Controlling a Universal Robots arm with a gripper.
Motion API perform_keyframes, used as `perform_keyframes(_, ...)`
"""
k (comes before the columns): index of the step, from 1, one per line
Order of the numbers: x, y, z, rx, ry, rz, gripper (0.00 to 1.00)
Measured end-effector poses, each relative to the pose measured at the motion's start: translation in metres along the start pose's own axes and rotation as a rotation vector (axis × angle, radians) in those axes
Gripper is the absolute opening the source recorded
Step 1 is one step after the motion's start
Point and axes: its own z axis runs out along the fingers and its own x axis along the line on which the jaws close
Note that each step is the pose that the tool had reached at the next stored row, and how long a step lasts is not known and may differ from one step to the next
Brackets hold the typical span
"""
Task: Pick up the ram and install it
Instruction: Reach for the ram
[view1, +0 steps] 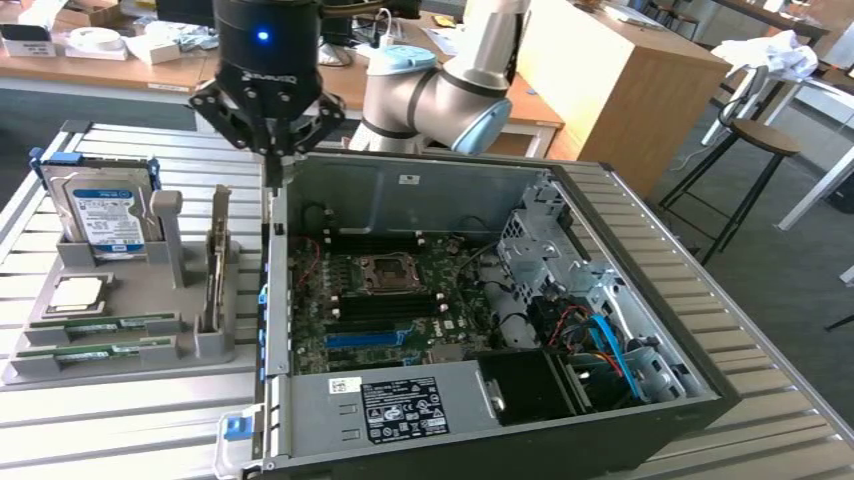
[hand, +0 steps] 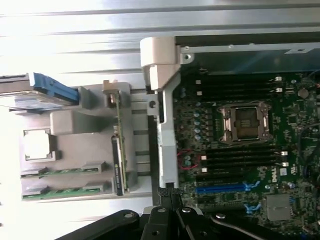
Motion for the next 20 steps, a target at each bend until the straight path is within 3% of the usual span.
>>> perform_keyframes(20,0.064,-0.0048,-0.0017,0.0001,0.0001,0.000,0.10)
